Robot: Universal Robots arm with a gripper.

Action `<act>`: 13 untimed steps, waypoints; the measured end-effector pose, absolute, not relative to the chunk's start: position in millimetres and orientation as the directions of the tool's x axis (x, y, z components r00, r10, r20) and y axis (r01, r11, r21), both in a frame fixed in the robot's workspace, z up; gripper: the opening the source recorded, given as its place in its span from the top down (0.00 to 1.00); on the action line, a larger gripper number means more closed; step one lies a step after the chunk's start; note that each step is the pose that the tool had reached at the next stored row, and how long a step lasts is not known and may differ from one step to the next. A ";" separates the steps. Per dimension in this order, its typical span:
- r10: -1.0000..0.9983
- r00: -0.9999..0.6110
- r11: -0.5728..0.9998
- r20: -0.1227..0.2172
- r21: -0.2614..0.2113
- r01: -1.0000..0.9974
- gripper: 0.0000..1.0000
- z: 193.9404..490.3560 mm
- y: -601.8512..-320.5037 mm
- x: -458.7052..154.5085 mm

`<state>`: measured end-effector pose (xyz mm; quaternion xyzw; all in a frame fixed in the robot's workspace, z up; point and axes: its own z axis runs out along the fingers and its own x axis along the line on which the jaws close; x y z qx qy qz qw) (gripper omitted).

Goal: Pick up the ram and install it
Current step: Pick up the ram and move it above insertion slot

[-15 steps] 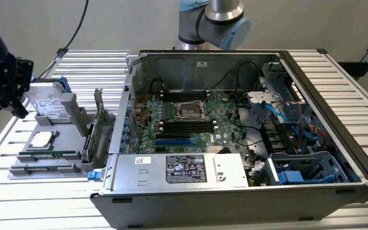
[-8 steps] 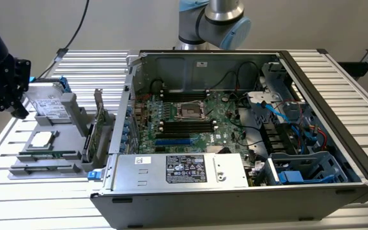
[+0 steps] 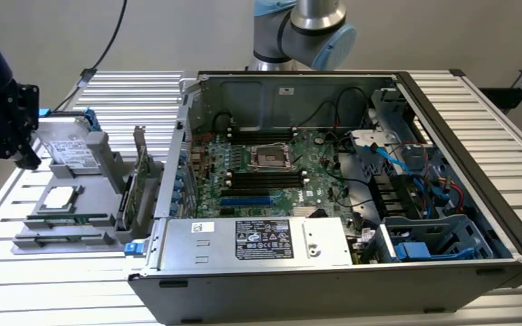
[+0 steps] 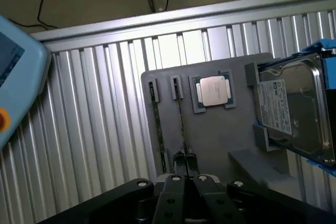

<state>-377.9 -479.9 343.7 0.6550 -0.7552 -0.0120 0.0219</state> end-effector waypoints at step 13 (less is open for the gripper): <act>-0.997 -0.078 0.079 0.017 0.047 -0.996 0.76 343.3 -480.0 -378.2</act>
